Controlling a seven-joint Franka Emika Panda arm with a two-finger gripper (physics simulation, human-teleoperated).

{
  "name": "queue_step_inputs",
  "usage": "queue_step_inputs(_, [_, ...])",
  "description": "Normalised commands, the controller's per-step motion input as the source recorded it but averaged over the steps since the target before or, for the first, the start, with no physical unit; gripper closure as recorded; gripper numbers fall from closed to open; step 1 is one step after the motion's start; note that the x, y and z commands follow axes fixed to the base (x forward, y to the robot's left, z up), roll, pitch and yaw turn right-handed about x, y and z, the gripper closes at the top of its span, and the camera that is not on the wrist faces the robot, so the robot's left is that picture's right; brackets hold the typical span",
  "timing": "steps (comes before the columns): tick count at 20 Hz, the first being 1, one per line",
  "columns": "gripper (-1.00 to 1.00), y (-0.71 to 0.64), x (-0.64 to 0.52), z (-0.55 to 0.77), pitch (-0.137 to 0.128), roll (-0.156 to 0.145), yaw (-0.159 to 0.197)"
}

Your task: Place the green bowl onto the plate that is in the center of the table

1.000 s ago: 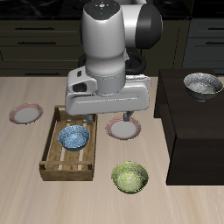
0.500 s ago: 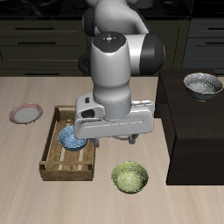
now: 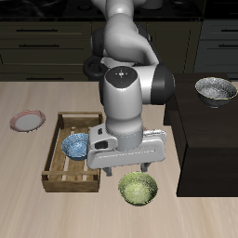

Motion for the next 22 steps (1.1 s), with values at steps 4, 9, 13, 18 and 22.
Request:
queue_step_inputs(4, [-1.0,0.08,0.03,-0.33,0.032,0.008,0.026])
queue_step_inputs(9, [-1.0,0.02,0.02,-0.31,0.036,-0.003,0.026])
queue_step_inputs(13, [-1.0,0.04,0.03,-0.31,0.039,0.007,0.0])
queue_step_inputs(18, [-1.0,-0.06,0.03,-0.46,0.056,-0.007,-0.006])
queue_step_inputs(22, [-1.0,-0.13,0.03,-0.45,0.094,-0.003,-0.025])
